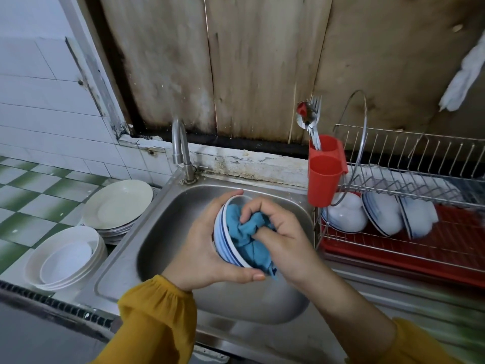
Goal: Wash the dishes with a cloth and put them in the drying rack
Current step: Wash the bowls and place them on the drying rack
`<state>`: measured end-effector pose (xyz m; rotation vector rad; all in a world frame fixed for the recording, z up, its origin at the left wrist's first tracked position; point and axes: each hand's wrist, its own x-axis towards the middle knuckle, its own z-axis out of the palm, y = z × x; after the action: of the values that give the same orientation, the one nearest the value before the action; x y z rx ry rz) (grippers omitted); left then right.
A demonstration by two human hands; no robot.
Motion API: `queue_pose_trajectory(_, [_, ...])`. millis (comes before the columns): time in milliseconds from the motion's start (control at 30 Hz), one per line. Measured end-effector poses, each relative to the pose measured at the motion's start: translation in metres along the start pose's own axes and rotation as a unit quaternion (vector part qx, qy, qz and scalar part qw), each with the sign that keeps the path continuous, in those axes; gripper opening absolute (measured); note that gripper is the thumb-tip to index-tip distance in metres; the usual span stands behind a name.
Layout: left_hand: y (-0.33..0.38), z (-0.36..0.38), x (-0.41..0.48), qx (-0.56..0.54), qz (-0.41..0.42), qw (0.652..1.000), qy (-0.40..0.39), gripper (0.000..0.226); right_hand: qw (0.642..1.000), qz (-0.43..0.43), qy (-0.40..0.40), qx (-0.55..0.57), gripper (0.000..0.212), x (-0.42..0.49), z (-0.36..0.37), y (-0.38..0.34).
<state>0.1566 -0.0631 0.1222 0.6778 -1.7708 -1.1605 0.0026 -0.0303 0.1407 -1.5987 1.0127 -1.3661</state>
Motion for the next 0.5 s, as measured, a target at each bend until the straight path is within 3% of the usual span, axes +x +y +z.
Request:
queue_pose_trajectory(167, [0.002, 0.011, 0.0, -0.01, -0.023, 1.0, -0.003, 0.101, 0.992, 0.057, 0.063, 0.093, 0.019, -0.002, -0.004, -0.004])
queue_pose_trajectory(300, [-0.001, 0.009, 0.0, -0.025, -0.044, 0.999, -0.002, 0.103, 0.984, 0.114, -0.047, 0.126, 0.012, -0.006, -0.01, -0.007])
queue_pose_trajectory(400, [0.0, 0.017, -0.002, -0.012, -0.048, 0.999, -0.017, 0.106, 0.978, 0.153, 0.023, 0.142, 0.009, -0.007, -0.017, -0.007])
queue_pose_trajectory(500, [-0.001, 0.026, 0.0, -0.003, -0.045, 0.999, -0.014, 0.105, 0.986, 0.122, 0.04, 0.107, 0.012, -0.01, -0.017, -0.012])
